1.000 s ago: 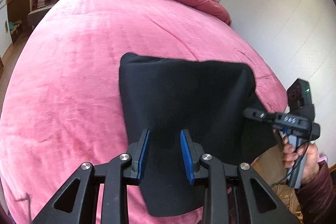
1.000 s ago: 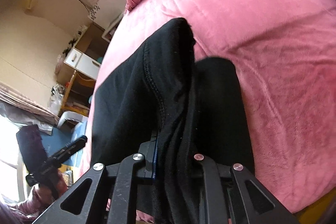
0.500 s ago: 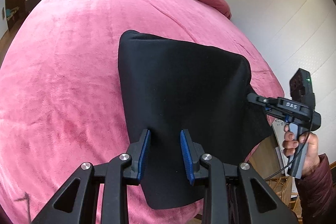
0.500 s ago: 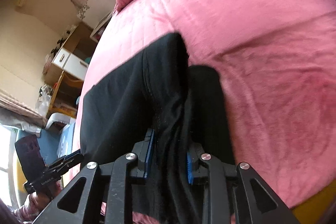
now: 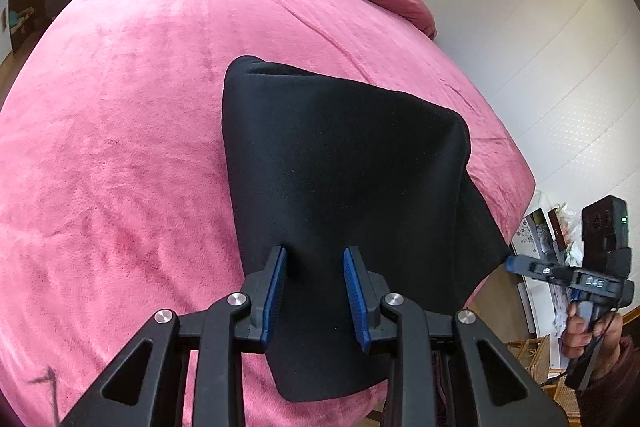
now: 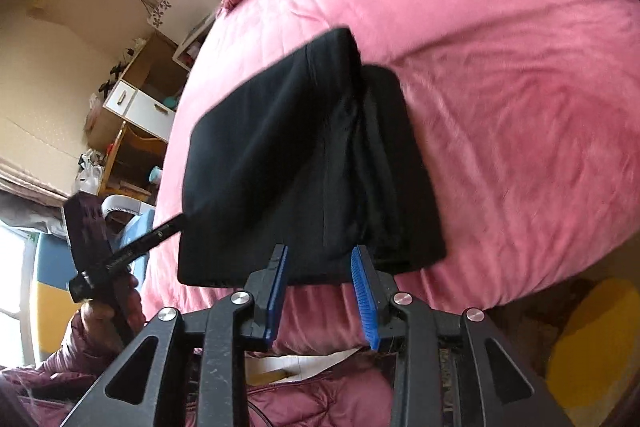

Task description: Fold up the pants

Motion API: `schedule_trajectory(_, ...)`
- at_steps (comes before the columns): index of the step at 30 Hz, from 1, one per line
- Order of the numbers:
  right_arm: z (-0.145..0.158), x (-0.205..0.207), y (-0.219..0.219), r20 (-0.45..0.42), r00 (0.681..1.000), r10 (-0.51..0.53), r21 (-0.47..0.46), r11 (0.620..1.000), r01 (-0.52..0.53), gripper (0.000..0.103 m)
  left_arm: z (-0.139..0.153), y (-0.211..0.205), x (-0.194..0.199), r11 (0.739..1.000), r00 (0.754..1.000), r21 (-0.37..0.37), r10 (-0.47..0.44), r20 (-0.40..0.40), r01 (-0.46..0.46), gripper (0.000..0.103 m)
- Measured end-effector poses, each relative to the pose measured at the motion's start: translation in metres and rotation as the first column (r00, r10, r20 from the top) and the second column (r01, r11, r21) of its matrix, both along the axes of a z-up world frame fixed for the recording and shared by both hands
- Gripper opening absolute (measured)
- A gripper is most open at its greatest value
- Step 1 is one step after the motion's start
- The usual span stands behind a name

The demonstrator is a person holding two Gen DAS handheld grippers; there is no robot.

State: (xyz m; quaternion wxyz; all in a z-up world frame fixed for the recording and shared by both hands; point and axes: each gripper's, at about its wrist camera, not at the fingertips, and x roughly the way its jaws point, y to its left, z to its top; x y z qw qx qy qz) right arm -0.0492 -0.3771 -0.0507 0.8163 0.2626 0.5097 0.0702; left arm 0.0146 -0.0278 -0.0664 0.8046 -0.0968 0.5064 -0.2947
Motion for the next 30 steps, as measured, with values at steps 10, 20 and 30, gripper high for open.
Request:
schedule_trajectory(10, -0.02, 0.015, -0.012, 0.018, 0.988, -0.151, 0.026, 0.988, 0.15, 0.008, 0.009, 0.0, -0.005, 1.0, 0.999, -0.008, -0.015, 0.036, 0.016, 0.03)
schedule_trajectory(20, -0.028, 0.002, -0.02, -0.01, 0.989, -0.149, -0.07, 0.987, 0.148, 0.007, 0.005, -0.016, -0.008, 0.997, 0.997, 0.04, -0.071, 0.039, 0.069, 0.03)
schedule_trajectory(30, 0.015, 0.021, -0.016, 0.096, 0.993, -0.069, -0.148, 0.985, 0.083, 0.047, 0.016, -0.002, -0.003, 1.0, 0.998, 0.003, -0.014, 0.062, 0.014, 0.03)
